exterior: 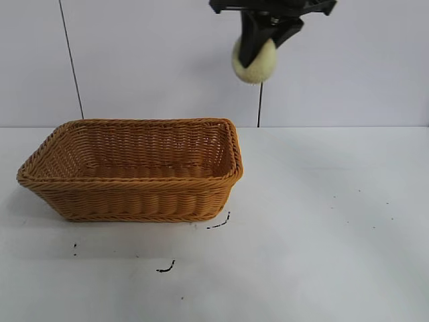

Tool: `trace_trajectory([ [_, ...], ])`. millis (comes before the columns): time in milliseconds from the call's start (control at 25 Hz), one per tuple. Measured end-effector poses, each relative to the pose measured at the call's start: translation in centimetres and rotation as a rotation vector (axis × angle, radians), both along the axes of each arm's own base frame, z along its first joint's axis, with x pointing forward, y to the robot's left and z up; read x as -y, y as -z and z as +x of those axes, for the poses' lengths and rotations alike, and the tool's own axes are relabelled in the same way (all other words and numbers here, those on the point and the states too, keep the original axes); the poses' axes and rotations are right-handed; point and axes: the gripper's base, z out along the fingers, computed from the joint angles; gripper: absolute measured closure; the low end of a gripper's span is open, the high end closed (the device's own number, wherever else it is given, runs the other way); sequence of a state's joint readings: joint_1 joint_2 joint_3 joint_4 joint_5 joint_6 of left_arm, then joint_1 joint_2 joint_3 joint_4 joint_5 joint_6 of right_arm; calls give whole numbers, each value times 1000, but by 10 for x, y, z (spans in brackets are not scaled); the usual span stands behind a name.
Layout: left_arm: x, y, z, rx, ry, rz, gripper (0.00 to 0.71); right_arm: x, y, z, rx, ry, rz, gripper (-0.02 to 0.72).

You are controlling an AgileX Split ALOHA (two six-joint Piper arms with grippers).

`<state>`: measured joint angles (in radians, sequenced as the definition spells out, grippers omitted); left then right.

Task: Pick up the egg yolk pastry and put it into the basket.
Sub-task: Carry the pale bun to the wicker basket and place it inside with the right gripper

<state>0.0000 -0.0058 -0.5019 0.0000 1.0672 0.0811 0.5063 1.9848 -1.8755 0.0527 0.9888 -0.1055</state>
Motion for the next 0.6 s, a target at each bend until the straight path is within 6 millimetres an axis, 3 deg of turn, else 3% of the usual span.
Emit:
trace_trajectory([
  [160, 0, 0, 0, 0, 0, 0, 14, -42, 15, -10, 37, -84, 26, 564],
  [320, 0, 0, 0, 0, 0, 0, 14, -75, 49, -6, 72, -126, 53, 564],
  [600, 0, 0, 0, 0, 0, 0, 14, -101, 125, 12, 74, -121, 71, 564],
])
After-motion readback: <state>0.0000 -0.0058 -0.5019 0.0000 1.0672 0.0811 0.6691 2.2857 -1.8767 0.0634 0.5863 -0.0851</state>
